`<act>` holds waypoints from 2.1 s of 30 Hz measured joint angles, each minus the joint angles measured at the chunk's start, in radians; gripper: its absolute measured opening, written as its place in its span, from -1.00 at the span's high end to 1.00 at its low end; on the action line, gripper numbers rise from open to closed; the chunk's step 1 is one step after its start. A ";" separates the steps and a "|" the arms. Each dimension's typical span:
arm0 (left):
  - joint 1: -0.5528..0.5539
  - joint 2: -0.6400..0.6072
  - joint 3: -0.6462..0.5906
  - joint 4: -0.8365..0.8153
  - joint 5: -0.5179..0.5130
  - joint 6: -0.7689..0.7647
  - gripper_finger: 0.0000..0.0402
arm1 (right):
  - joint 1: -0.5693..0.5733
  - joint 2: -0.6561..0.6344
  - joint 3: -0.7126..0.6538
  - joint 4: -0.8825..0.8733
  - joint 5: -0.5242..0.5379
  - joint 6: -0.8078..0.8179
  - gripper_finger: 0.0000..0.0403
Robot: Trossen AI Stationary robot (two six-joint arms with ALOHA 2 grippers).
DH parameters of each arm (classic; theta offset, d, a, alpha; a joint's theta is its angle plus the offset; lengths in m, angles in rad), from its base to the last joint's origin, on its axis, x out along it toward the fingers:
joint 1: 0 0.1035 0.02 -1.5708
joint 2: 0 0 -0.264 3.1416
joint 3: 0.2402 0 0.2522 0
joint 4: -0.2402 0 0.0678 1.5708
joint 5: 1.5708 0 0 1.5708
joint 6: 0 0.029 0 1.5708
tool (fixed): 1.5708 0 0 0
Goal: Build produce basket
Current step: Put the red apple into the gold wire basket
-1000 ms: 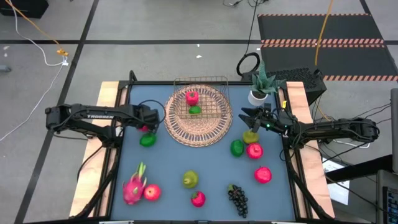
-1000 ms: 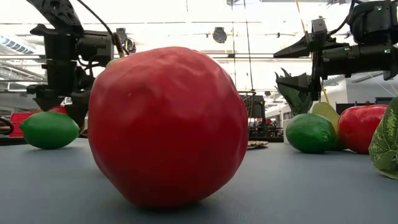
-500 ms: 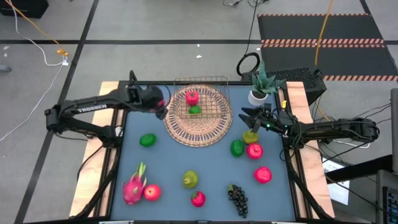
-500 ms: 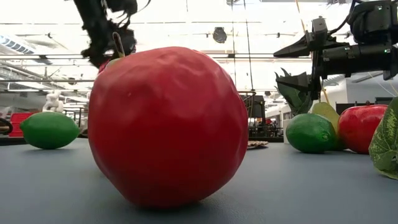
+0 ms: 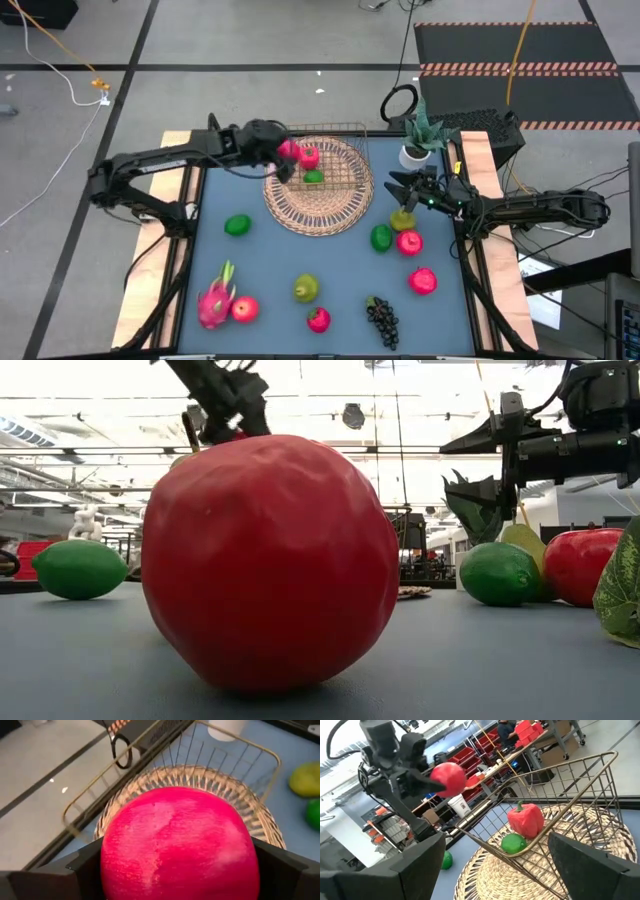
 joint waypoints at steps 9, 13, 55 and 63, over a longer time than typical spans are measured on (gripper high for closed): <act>0.077 0.205 0.099 0.154 0.110 0.006 -0.79 | 0.000 0.000 0.000 0.004 0.022 -0.008 -0.71; 0.090 0.311 0.261 0.096 0.114 0.060 -0.79 | 0.000 0.000 0.000 0.004 0.026 -0.016 -0.71; 0.070 0.863 0.603 -0.041 0.115 0.115 -0.88 | -0.014 0.000 0.000 0.009 0.020 0.000 -0.71; 0.070 0.863 0.603 -0.044 0.097 0.118 -0.95 | -0.014 0.000 0.000 0.003 0.020 -0.001 -0.71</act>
